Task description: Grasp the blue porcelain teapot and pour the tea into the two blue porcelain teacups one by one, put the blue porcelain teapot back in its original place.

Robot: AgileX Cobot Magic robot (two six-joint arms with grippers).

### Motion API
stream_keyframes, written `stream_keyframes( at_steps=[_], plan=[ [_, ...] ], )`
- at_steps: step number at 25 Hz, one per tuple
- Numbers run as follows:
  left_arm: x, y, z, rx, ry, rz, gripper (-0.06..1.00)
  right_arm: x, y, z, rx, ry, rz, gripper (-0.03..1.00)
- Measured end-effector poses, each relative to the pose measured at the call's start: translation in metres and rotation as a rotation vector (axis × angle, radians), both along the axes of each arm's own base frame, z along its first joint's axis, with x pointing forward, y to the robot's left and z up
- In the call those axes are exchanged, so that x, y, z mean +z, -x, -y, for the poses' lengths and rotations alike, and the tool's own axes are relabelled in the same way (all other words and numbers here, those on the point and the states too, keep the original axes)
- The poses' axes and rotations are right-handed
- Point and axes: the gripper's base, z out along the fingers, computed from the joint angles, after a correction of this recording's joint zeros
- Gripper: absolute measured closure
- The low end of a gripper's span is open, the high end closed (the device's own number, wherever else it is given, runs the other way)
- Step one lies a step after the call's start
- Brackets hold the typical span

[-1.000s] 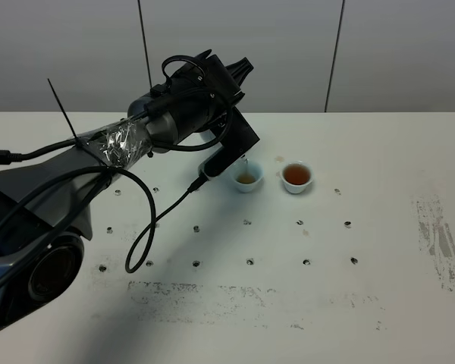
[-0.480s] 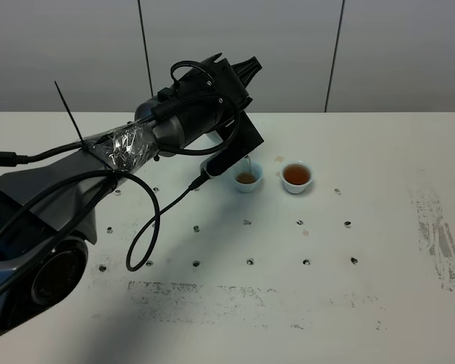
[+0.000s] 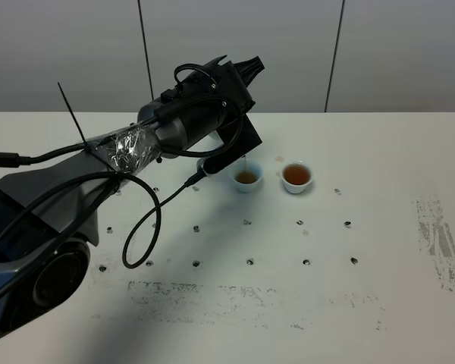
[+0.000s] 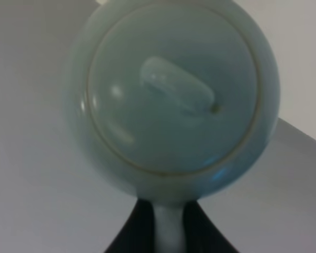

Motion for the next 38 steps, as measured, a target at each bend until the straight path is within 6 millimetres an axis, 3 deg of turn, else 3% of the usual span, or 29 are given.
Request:
stream_keyframes(
  at_steps=[38],
  plan=[
    [-0.003,-0.001,0.011,-0.097,-0.050,0.043,0.82,0.000,0.000,0.000,0.000,0.000,0.000,0.76]
  ],
)
